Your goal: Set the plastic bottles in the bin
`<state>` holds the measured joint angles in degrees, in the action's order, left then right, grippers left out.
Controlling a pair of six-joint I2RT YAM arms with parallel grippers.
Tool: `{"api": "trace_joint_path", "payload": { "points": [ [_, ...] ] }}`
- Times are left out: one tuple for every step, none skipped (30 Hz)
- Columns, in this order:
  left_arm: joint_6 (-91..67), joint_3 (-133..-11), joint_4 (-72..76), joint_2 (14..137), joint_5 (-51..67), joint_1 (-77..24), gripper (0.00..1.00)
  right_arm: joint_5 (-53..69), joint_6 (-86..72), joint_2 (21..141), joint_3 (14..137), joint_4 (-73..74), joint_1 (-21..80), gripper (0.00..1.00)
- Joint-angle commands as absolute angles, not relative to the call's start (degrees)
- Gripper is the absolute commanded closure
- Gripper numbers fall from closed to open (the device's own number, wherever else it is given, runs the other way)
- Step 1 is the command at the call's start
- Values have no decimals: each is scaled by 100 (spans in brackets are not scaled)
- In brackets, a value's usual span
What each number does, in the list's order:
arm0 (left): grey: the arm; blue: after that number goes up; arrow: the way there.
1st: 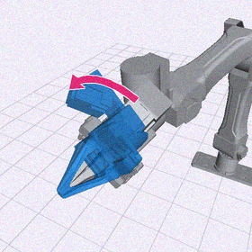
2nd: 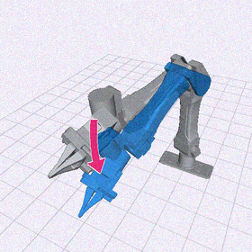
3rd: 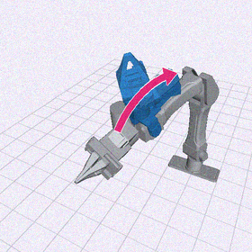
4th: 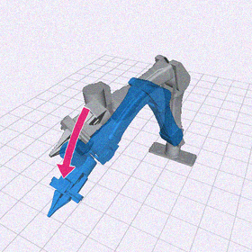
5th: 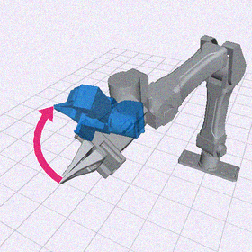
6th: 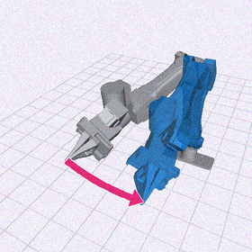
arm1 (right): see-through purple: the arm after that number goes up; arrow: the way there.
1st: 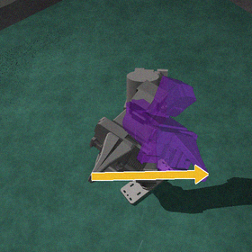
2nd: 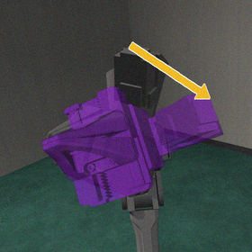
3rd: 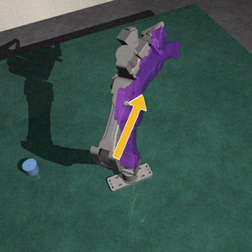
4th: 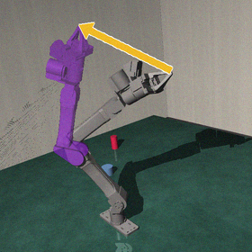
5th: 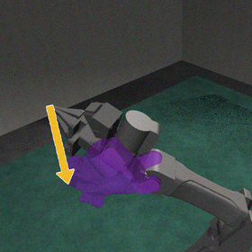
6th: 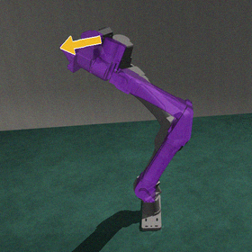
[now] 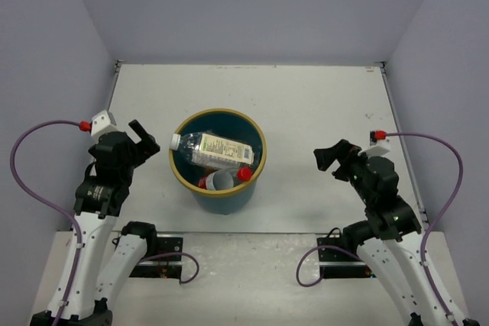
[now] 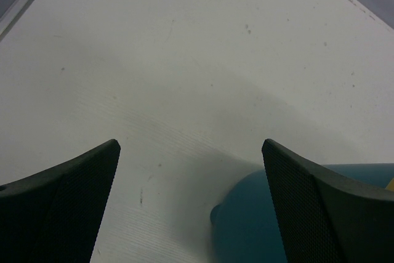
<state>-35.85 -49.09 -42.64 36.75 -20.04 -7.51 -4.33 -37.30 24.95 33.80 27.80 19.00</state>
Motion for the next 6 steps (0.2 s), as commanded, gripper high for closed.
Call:
{"api": "trace_joint_path", "payload": {
  "points": [
    [-3783,-4747,-4006,3677,-1748,-721,0,-826,-3757,2204,3284,2639,1890,1],
    [-3789,-4703,-3952,3684,-1688,-721,0,-831,-3726,2182,3278,2688,1890,1],
    [-3795,-4660,-3892,3690,-1646,-721,0,-855,-3678,2152,3278,2724,1890,1],
    [-3808,-4639,-3860,3691,-1619,-721,0,-883,-3628,2118,3278,2744,1890,1],
    [-3814,-4609,-3818,3696,-1604,-721,0,-901,-3599,2087,3278,2755,1890,1],
    [-3819,-4580,-3788,3704,-1596,-721,0,-909,-3591,2066,3282,2756,1890,1]
  ]
}}
